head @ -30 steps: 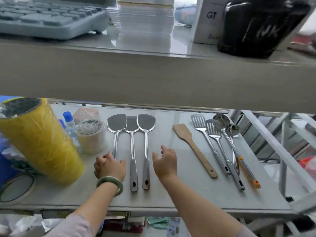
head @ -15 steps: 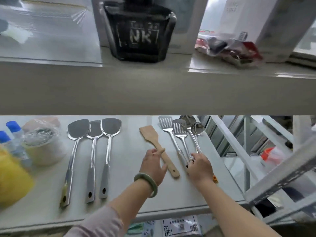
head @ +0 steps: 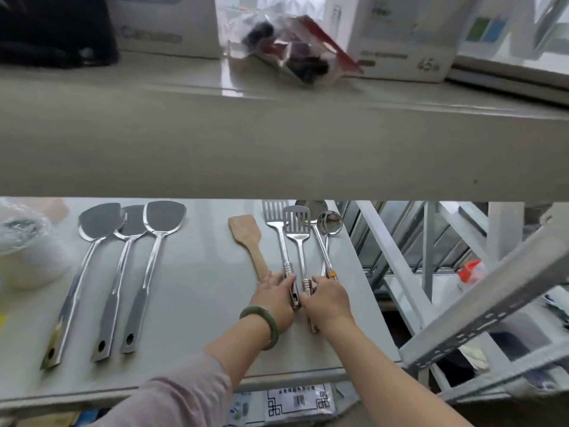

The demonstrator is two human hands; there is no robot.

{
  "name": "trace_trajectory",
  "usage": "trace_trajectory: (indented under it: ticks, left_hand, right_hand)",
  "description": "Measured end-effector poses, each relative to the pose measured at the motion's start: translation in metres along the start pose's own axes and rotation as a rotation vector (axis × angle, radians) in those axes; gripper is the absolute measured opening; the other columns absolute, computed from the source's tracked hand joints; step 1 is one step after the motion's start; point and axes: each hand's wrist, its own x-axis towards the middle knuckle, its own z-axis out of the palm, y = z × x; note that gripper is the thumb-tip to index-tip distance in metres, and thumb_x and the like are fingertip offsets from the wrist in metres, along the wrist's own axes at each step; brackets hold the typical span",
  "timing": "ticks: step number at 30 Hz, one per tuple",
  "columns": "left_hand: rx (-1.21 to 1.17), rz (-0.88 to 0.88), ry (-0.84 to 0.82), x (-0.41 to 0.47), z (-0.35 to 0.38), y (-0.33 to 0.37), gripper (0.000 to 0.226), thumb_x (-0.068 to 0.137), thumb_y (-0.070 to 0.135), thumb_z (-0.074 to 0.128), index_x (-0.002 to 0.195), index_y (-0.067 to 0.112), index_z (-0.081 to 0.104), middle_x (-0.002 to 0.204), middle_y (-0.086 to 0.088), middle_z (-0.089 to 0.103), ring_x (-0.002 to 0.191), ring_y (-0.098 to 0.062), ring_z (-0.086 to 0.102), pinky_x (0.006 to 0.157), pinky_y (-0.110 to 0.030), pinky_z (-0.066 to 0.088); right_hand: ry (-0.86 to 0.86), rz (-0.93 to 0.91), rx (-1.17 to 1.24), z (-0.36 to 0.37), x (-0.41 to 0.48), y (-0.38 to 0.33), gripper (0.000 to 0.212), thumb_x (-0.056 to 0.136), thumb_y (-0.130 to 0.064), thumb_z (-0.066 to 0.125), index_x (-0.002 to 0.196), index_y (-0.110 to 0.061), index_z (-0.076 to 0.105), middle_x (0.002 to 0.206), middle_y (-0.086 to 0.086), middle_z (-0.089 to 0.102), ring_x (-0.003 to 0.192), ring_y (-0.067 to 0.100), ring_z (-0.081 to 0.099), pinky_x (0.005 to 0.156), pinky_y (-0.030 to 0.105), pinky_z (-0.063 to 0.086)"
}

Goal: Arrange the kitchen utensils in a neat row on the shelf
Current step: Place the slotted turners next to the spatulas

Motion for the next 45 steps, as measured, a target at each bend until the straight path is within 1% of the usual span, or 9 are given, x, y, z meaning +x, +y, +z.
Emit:
trace_trajectory:
  ticks: [6, 9, 16, 19, 28, 31, 36, 41, 45]
  left_hand:
    - [-0.116, -0.032, 0.108, -0.01, 0.003, 0.019, 0.045, 0.083, 0.016, 0.043, 0.128, 0.022, 0.049, 0.135, -0.003, 0.051, 0.127, -0.023, 0.042, 0.107, -0.031, 0.031]
    - [-0.101, -0.145, 0.262, -0.005, -0.004, 0.026, 0.036, 0.088, 0.023, 0.041, 0.12, 0.026, 0.058, 0.121, -0.003, 0.063, 0.115, -0.027, 0.054, 0.095, -0.036, 0.041]
    - [-0.923, -0.297, 0.195, 0.006, -0.015, 0.01, 0.027, 0.082, 0.011, 0.058, 0.109, 0.013, 0.066, 0.101, -0.007, 0.073, 0.084, -0.024, 0.07, 0.081, -0.039, 0.058]
    - [-1.079, -0.263, 0.233, 0.003, -0.024, -0.002, 0.028, 0.084, 0.003, 0.059, 0.111, 0.007, 0.064, 0.099, -0.006, 0.071, 0.076, -0.018, 0.068, 0.064, -0.024, 0.058]
    - [-1.025, -0.171, 0.459, -0.04, -0.062, -0.057, 0.034, 0.088, 0.004, 0.053, 0.107, 0.03, 0.064, 0.085, 0.013, 0.069, 0.075, -0.005, 0.066, 0.058, -0.01, 0.052]
    - [-1.023, -0.225, 0.487, -0.05, -0.066, -0.08, 0.032, 0.09, 0.002, 0.051, 0.11, 0.023, 0.064, 0.092, 0.004, 0.071, 0.076, -0.007, 0.066, 0.058, -0.01, 0.053]
    - [-1.003, -0.328, 0.47, -0.059, -0.063, -0.118, 0.037, 0.089, 0.0, 0.05, 0.123, 0.012, 0.059, 0.104, -0.01, 0.07, 0.073, -0.012, 0.064, 0.066, -0.019, 0.057]
    - [-0.939, -0.351, 0.377, -0.068, -0.058, -0.138, 0.036, 0.089, 0.001, 0.049, 0.121, 0.015, 0.06, 0.1, -0.003, 0.07, 0.077, -0.012, 0.065, 0.067, -0.022, 0.055]
    - [-0.794, -0.387, 0.342, -0.073, -0.054, -0.139, 0.039, 0.089, 0.006, 0.051, 0.126, 0.018, 0.057, 0.108, -0.002, 0.07, 0.091, -0.02, 0.067, 0.087, -0.039, 0.055]
  right_hand:
    - [-0.077, 0.095, 0.323, -0.004, 0.008, -0.004, 0.015, 0.076, -0.02, 0.063, 0.066, -0.013, 0.054, 0.058, -0.003, 0.053, 0.068, 0.02, 0.053, 0.061, 0.028, 0.042]
    - [-0.12, 0.189, 0.554, -0.002, 0.011, -0.009, 0.009, 0.075, -0.014, 0.062, 0.067, -0.01, 0.06, 0.061, 0.003, 0.058, 0.063, 0.02, 0.057, 0.064, 0.031, 0.05]
    - [-0.071, 0.101, 0.677, 0.005, 0.012, -0.018, 0.01, 0.074, -0.01, 0.062, 0.076, -0.006, 0.071, 0.069, 0.008, 0.071, 0.061, 0.02, 0.062, 0.062, 0.036, 0.052]
    - [-0.051, 0.02, 0.666, 0.011, 0.009, -0.032, 0.012, 0.074, -0.012, 0.062, 0.08, -0.012, 0.072, 0.077, 0.009, 0.074, 0.067, 0.02, 0.065, 0.067, 0.038, 0.055]
    - [-0.081, -0.12, 0.647, 0.048, -0.009, -0.101, 0.009, 0.08, -0.019, 0.059, 0.077, -0.021, 0.067, 0.065, -0.001, 0.067, 0.056, 0.016, 0.063, 0.06, 0.035, 0.057]
    - [-0.118, -0.113, 0.639, 0.065, -0.015, -0.121, 0.012, 0.078, -0.019, 0.059, 0.075, -0.009, 0.065, 0.063, 0.005, 0.065, 0.056, 0.02, 0.061, 0.057, 0.035, 0.056]
    - [-0.094, -0.097, 0.48, 0.084, -0.019, -0.136, 0.016, 0.074, -0.017, 0.058, 0.061, -0.011, 0.052, 0.057, 0.004, 0.052, 0.056, 0.02, 0.045, 0.049, 0.029, 0.032]
    - [-0.053, -0.094, 0.38, 0.09, -0.014, -0.132, 0.029, 0.074, -0.016, 0.057, 0.052, -0.014, 0.039, 0.051, 0.001, 0.041, 0.056, 0.022, 0.04, 0.045, 0.028, 0.024]
    - [-0.038, -0.095, 0.308, 0.094, -0.014, -0.125, 0.022, 0.077, -0.014, 0.055, 0.059, -0.01, 0.043, 0.061, 0.01, 0.051, 0.059, 0.025, 0.043, 0.045, 0.03, 0.024]
